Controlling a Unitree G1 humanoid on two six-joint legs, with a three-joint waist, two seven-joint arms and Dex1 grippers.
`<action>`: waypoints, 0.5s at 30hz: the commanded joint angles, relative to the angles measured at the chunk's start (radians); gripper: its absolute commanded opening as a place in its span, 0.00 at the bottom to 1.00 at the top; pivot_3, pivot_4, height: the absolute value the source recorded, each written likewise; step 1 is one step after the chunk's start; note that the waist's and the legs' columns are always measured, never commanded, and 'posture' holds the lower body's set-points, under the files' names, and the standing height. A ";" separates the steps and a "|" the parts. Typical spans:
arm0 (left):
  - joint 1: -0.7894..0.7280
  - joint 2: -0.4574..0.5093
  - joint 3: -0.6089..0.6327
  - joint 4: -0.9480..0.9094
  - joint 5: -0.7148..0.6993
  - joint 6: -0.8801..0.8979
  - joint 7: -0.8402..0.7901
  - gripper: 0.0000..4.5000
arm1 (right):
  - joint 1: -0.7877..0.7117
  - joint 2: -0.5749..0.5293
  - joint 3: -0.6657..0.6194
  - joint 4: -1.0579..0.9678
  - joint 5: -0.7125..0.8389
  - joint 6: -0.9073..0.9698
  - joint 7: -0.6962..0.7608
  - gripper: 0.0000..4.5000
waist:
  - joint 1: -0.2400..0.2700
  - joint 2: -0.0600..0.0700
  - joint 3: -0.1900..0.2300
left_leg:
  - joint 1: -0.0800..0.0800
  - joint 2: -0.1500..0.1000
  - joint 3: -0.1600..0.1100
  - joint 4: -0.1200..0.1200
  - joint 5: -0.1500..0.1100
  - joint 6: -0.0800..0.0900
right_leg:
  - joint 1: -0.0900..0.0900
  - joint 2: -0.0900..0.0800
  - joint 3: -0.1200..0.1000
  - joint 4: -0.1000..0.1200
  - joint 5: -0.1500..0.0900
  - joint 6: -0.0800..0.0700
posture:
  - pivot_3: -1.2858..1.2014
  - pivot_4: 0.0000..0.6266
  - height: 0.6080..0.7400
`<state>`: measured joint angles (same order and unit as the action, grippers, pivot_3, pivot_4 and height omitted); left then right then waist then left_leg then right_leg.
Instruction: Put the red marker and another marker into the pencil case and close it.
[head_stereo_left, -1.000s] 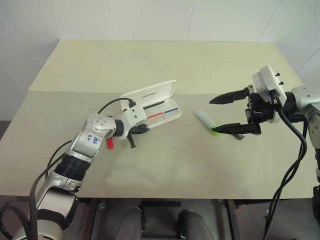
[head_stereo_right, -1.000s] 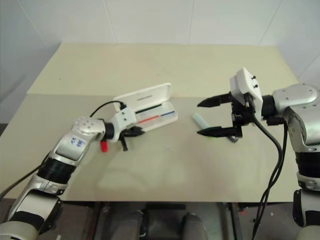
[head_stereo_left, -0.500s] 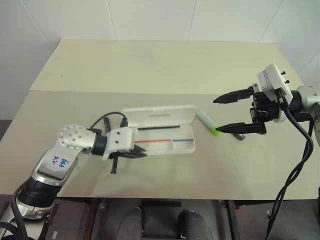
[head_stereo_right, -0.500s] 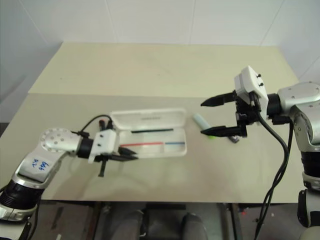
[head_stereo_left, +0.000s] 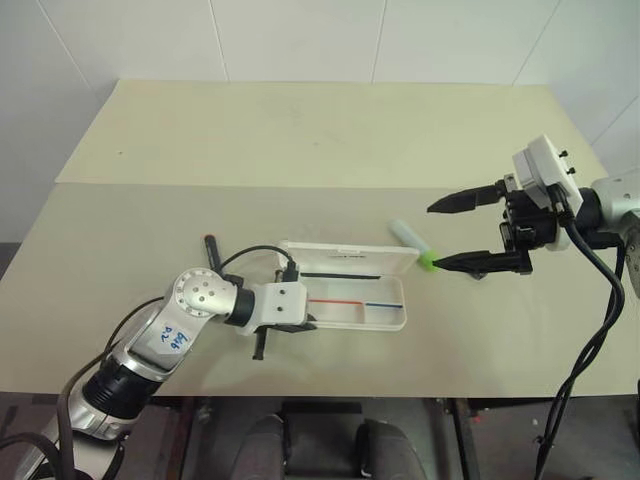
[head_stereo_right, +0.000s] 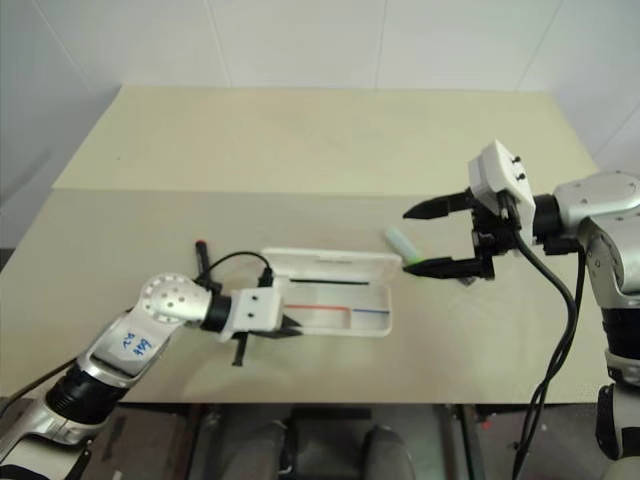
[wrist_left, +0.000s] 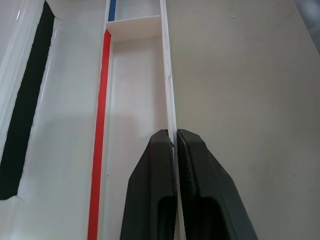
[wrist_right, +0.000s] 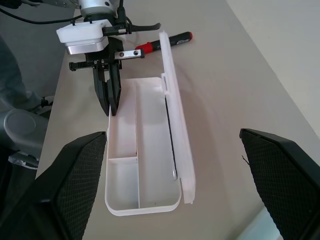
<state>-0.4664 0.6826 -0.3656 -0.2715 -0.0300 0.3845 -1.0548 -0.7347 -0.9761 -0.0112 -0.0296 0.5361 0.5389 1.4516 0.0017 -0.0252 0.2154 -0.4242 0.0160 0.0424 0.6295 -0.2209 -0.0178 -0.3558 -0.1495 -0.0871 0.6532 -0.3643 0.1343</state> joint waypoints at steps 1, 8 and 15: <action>-0.005 -0.009 0.002 -0.048 -0.009 0.051 0.007 0.26 | -0.006 -0.025 -0.055 -0.021 0.016 -0.013 0.000 1.00 | 0.000 0.000 0.000 | 0.000 0.000 0.000 0.000 0.000 0.000 | 0.000 0.000 0.000 0.000 0.000 0.000 | 0.52 0.24 1.00; 0.001 0.002 0.013 -0.123 -0.049 0.154 -0.015 0.78 | -0.014 -0.019 -0.048 -0.009 0.010 -0.020 0.001 1.00 | 0.000 0.000 0.000 | 0.000 0.000 0.000 0.000 0.000 0.000 | 0.000 0.000 0.000 0.000 0.000 0.000 | 0.52 0.24 1.00; 0.014 0.020 0.053 -0.216 -0.142 0.210 -0.042 1.00 | -0.029 -0.012 -0.036 0.007 0.005 -0.027 0.003 1.00 | 0.000 0.000 0.000 | 0.000 0.000 0.000 0.000 0.000 0.000 | 0.000 0.000 0.000 0.000 0.000 0.000 | 0.52 0.24 1.00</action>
<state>-0.4581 0.6907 -0.3373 -0.4360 -0.1433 0.5864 -1.0895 -0.7387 -0.9761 -0.0170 -0.0206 0.5362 0.5245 1.4508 0.0019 -0.0252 0.2154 -0.4242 0.0161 0.0420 0.6293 -0.2209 -0.0178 -0.3557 -0.1494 -0.0872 0.6531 -0.3643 0.1342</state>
